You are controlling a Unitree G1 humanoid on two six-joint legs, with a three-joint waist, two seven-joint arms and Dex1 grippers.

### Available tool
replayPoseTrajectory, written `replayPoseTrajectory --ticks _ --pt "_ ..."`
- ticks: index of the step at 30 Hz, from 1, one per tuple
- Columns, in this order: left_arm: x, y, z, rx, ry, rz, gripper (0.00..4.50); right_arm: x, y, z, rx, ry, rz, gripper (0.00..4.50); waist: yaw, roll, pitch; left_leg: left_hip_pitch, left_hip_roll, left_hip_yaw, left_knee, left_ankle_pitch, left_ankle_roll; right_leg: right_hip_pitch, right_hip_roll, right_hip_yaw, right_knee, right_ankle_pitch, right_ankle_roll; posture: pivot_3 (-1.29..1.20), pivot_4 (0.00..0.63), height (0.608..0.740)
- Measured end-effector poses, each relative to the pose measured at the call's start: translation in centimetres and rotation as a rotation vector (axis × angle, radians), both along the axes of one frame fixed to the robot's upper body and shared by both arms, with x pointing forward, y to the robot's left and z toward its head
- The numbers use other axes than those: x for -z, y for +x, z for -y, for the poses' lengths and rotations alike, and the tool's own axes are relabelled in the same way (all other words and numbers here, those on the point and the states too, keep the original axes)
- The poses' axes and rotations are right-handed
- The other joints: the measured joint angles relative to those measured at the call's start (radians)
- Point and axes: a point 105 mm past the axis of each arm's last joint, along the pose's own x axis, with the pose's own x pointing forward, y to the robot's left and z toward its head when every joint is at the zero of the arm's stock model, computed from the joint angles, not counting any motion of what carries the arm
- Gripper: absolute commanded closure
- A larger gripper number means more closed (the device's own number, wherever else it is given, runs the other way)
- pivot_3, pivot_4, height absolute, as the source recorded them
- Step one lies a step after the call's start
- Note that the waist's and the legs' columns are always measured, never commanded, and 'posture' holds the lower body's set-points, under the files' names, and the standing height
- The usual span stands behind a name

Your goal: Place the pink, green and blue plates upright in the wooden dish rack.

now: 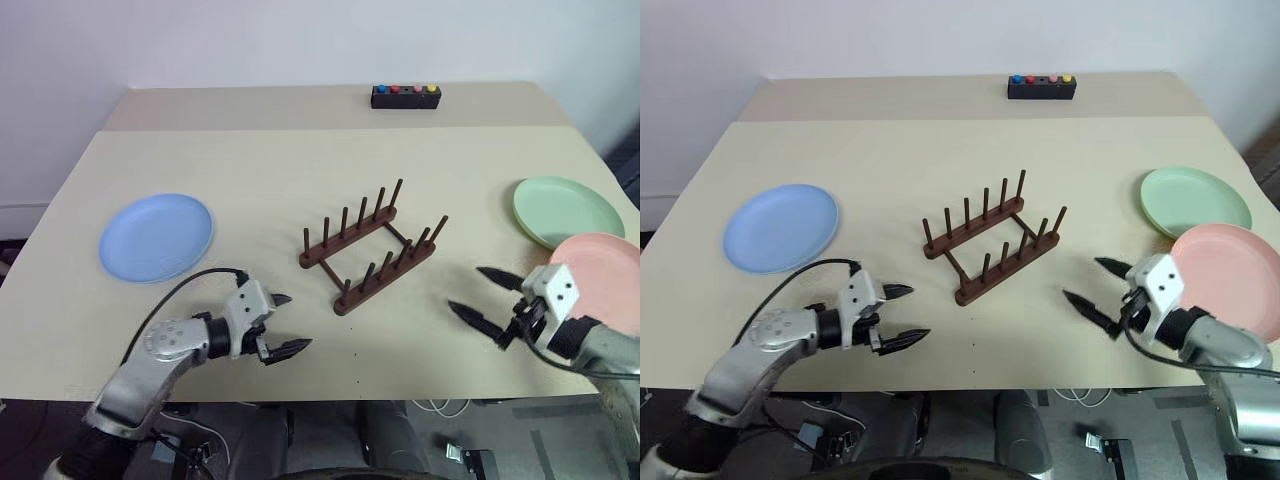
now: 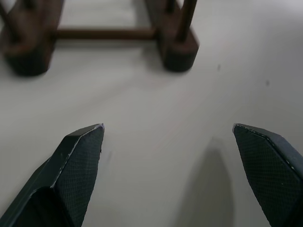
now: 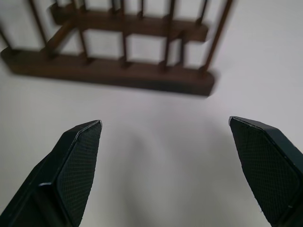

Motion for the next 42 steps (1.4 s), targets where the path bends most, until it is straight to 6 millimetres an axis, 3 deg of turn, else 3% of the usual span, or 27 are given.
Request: replayPoseTrajectory --ticks 8,11,18,26,30,36,42 --pt "0.3 1.4 2.5 -0.021 -0.015 0.053 0.00 0.3 -1.1 -0.9 0.000 -0.014 0.000 0.12 0.000 0.000 0.000 0.001 0.000 0.000 0.001 0.000 0.000 0.001 0.000 0.000 0.000 0.000 0.000 0.00 0.150 0.740" --pt "0.4 1.7 3.3 -0.040 -0.043 0.049 0.89 0.2 -1.2 -1.0 0.005 -0.015 0.005 0.07 0.005 0.000 0.000 0.001 0.000 0.000 0.002 0.000 0.000 0.002 0.000 0.000 0.000 0.000 0.000 0.00 0.150 0.740" --pt "0.4 2.1 3.9 -0.064 -0.059 0.045 4.35 0.4 -1.3 -1.0 0.014 -0.015 0.000 0.07 0.002 0.000 0.000 0.001 0.000 0.000 0.003 0.000 0.000 0.002 0.000 0.000 0.000 0.000 0.001 0.00 0.150 0.740" --pt "0.5 2.1 4.0 -0.064 -0.056 0.038 4.35 -0.2 -0.8 -1.1 0.007 -0.015 0.029 0.07 0.002 0.000 0.000 0.001 0.000 0.000 0.003 0.000 0.000 0.002 0.000 0.000 0.000 0.000 0.001 0.00 0.150 0.740" --pt "0.4 1.8 4.0 -0.032 -0.066 0.014 3.09 -0.2 -0.6 -1.1 0.003 -0.016 0.033 0.07 0.001 0.000 0.000 0.001 0.000 0.000 0.003 0.000 0.000 0.002 0.000 0.000 0.000 0.000 0.001 0.00 0.150 0.740" --pt "0.2 1.2 4.6 0.020 -0.077 -0.008 0.06 -0.1 -0.5 -1.1 0.009 -0.014 0.035 0.07 0.001 0.000 0.000 0.001 0.000 0.000 0.003 0.000 0.000 0.003 0.000 0.000 0.000 0.000 0.001 0.00 0.150 0.740" --pt "0.1 2.7 4.8 -0.023 -0.055 0.043 0.06 0.1 -0.9 -1.3 0.005 0.000 0.019 0.07 0.001 0.000 0.000 0.001 0.000 0.000 0.004 0.000 0.000 0.003 0.000 0.000 0.000 0.000 0.001 0.00 0.150 0.740"
